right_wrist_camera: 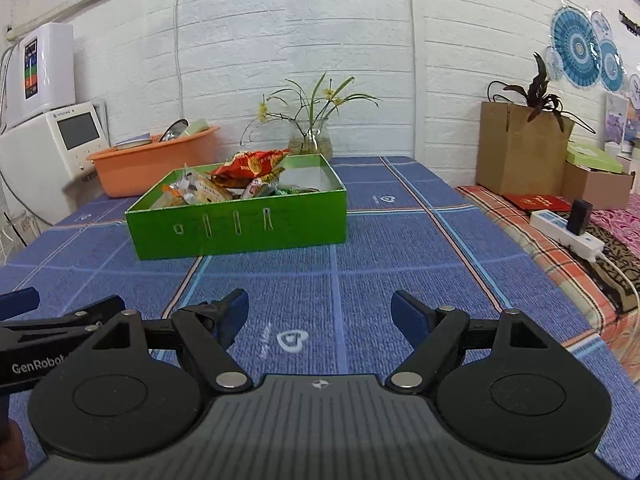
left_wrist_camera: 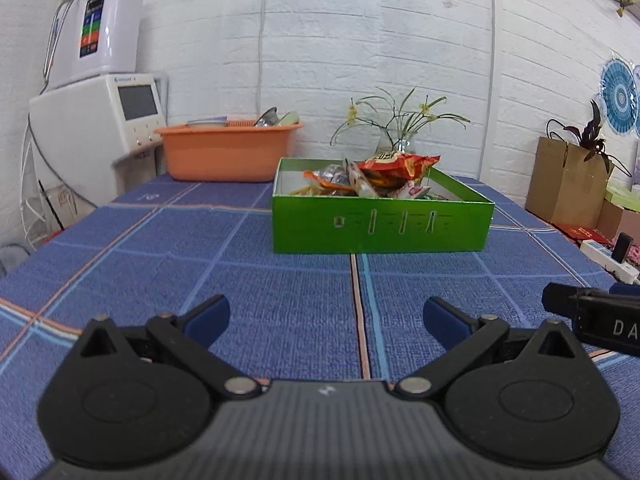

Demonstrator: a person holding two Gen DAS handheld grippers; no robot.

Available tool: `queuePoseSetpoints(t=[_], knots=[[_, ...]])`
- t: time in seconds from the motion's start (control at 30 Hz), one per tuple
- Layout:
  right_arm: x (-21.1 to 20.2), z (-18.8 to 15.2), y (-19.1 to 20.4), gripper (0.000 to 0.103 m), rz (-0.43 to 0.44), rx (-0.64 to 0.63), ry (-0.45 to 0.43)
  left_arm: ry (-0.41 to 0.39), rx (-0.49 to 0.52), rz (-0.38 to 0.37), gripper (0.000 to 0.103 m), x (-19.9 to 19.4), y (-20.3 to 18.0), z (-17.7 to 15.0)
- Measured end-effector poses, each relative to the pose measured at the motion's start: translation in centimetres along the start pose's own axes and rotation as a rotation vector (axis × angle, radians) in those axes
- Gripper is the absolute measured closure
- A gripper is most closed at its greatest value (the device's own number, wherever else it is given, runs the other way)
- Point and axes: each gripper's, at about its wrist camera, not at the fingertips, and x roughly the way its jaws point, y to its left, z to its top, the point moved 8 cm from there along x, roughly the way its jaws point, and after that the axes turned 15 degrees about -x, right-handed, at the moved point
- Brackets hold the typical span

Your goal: Organize snacks

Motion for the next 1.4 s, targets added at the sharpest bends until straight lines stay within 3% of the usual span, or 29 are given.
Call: queuePoseSetpoints(t=[0.1, 0.33, 0.67, 0.93, 1.2, 1.4], knots=[[-0.8, -0.2, 0.2, 0.0, -0.003, 0.003, -0.022, 0.0, -0.033, 0.013, 0.0, -0.6, 0.1, -0.5], [-1.7, -0.2, 0.3, 0.0, 0.029, 0.033, -0.088, 0.041, 0.036, 0.054, 0.0, -1.1, -0.4, -1.1], [-2.1, -0.7, -0.3, 0.0, -0.041, 0.033, -0.07, 0.104, 0.13, 0.012, 0.0, -1.4, -2.1, -2.8], [-2.3, -1.0, -0.4, 0.0, -0.046, 0.034, -0.064, 0.132, 0.15, 0.043, 0.0, -1.2, -1.9, -3.5], [-2.2, -1.3, -0.5, 0.0, -0.047, 0.042, -0.061, 0.107, 0.177, 0.109, 0.0, -1.1, -1.7, -3.3], [-2.2, -1.2, -0.3, 0.0, -0.049, 0.023, -0.066, 0.135, 0.184, 0.054, 0.0, -1.0, -2.3, -3.9]])
